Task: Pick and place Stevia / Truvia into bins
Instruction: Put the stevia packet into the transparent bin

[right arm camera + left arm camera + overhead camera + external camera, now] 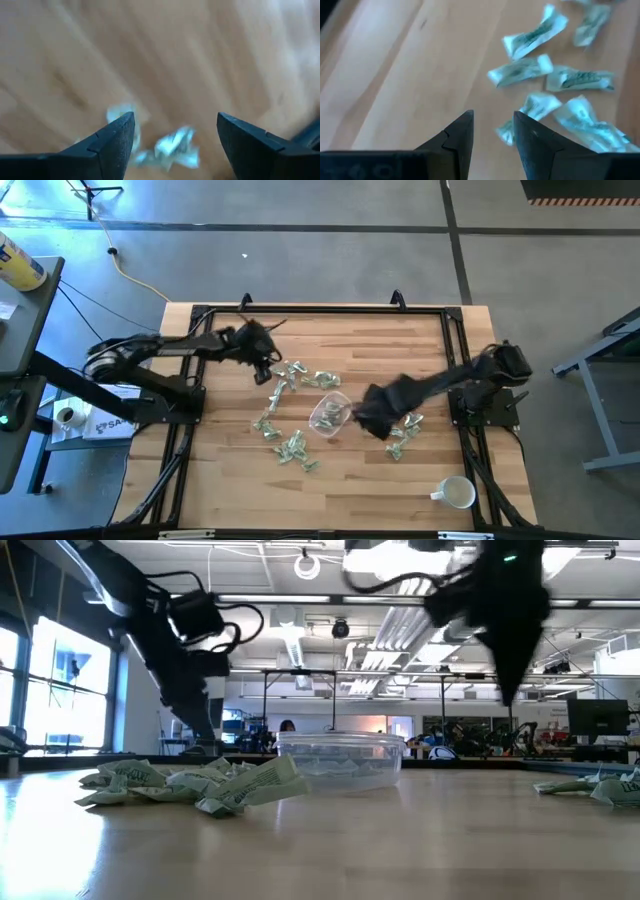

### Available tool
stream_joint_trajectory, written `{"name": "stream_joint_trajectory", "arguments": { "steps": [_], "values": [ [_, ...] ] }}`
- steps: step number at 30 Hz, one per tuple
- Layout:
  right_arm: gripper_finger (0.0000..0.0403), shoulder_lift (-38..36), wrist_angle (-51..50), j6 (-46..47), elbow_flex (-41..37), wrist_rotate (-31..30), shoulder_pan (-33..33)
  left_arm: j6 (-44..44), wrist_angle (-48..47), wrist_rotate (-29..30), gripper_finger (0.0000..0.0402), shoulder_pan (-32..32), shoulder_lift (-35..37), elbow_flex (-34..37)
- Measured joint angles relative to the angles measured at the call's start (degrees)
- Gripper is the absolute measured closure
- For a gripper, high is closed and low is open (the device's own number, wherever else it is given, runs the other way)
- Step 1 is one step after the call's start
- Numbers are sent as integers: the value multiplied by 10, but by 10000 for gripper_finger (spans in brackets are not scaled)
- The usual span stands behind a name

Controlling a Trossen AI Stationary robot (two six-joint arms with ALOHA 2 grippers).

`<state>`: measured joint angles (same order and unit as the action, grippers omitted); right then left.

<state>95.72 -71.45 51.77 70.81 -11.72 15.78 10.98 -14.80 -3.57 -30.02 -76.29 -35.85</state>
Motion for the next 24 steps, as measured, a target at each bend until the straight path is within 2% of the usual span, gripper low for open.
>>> {"name": "stream_joint_trajectory", "arguments": {
  "steps": [3,6,8,16,24],
  "values": [
    [130,-42,25,106,-48,7,45,54,-5,-81,229,-13,-17,-22],
    [130,-73,37,203,-82,-8,86,110,-9,-98,229,-2,-20,-24],
    [130,-81,47,233,-98,-13,108,131,-13,-98,229,6,-20,-24],
    [130,-79,112,225,-160,-26,121,156,-29,-73,229,12,-36,-24],
    [130,-79,119,202,-193,-28,97,161,-12,-65,229,17,-100,-24]
  ]
}}
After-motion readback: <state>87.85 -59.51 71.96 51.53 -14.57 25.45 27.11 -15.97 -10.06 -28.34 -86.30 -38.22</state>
